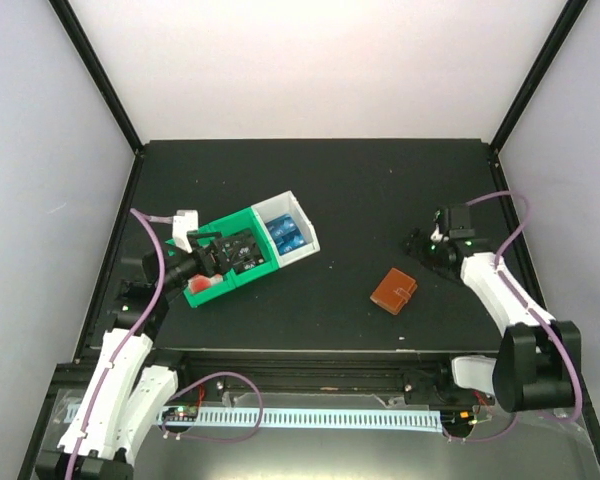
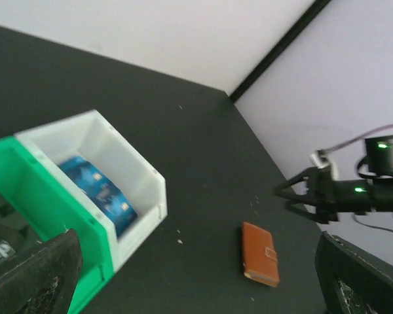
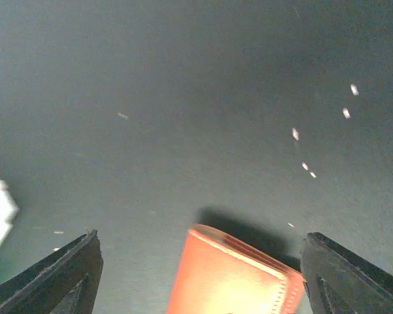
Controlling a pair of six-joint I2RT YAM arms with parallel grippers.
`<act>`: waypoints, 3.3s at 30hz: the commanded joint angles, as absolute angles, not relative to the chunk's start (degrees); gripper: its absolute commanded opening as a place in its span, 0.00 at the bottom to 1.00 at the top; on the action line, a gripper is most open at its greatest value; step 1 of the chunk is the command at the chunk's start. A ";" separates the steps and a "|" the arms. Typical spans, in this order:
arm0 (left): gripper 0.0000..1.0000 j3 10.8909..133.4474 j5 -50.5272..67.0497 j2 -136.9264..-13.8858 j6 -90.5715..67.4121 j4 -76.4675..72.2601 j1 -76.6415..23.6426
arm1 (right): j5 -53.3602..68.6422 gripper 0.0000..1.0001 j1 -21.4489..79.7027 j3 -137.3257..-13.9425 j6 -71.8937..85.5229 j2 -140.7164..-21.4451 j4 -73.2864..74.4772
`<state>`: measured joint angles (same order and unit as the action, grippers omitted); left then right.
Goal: Put the credit cards into the card holder
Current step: Pick up the card holder from the center of the board, then open the card holder at the center of the board.
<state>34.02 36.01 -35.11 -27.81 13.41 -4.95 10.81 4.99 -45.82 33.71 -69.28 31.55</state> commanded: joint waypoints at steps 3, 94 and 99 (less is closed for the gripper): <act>0.99 32.74 38.75 -38.00 -30.08 8.49 -10.67 | 1.13 0.83 9.44 -40.84 38.15 -74.38 29.96; 0.02 37.68 30.52 -54.41 16.11 -25.17 -38.20 | 36.42 0.76 26.61 -46.16 67.00 -50.87 10.50; 0.01 39.56 35.57 -55.96 41.70 -27.23 -38.16 | 35.01 0.80 26.63 -48.40 76.52 -48.28 10.06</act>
